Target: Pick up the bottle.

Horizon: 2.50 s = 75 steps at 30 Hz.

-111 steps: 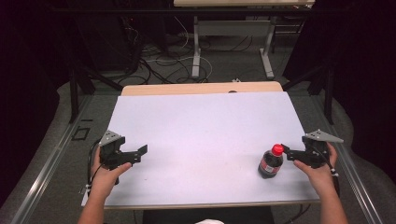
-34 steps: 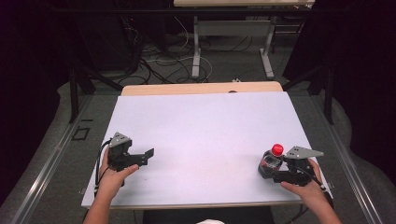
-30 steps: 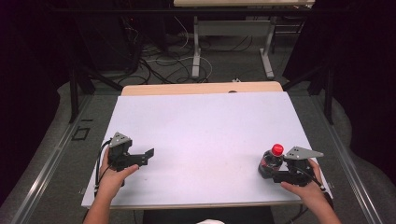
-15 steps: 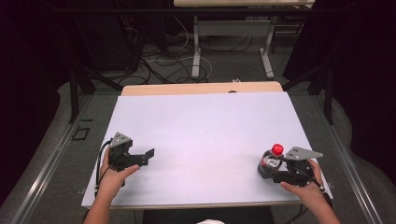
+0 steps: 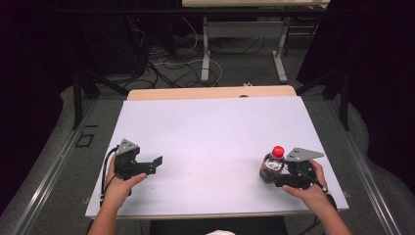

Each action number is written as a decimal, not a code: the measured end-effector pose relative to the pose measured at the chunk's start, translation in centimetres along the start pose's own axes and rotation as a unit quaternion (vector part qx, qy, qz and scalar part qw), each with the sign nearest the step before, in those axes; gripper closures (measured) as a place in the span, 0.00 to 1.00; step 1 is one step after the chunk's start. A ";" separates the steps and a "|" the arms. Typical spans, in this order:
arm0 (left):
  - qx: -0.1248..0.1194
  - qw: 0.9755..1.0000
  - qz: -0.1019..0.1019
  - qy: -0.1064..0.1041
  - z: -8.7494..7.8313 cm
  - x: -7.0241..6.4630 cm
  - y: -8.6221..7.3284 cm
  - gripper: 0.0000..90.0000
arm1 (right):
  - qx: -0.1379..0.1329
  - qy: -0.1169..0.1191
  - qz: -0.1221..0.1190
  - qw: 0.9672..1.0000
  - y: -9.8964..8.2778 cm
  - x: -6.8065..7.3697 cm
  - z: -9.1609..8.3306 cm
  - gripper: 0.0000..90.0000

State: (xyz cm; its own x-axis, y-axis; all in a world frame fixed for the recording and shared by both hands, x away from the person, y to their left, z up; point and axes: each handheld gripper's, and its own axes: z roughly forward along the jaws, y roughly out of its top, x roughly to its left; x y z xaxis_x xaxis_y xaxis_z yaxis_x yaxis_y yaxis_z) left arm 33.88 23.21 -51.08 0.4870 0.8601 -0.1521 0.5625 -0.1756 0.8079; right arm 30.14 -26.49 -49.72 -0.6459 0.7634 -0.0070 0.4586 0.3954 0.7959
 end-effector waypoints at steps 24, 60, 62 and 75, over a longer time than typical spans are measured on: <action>-0.014 1.000 0.010 -0.023 -0.6 -1.2 0.8 0.06 | 0.003 0.081 -0.078 0.994 7.8 6.0 6.2 0.33; -0.003 0.967 0.124 -0.221 -0.7 -13.3 8.8 0.40 | 0.007 0.131 -0.110 0.985 7.7 8.6 7.1 0.33; 0.007 0.965 0.124 -0.229 -0.5 -13.9 9.2 0.42 | 0.007 0.132 -0.110 0.985 7.7 8.6 7.2 0.33; 0.031 0.960 0.122 -0.249 0.8 -15.3 10.6 0.51 | 0.008 0.138 -0.116 0.984 7.6 8.7 7.2 0.33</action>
State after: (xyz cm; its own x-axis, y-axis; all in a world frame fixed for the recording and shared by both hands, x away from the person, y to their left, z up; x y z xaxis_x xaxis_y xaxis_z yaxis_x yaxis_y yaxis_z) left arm 32.95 7.75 -40.63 0.8593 0.4574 -0.2289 0.4231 -0.3842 0.8206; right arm 32.37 -13.19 -48.08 -0.8741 0.4853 -0.0205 0.2879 0.5517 0.7827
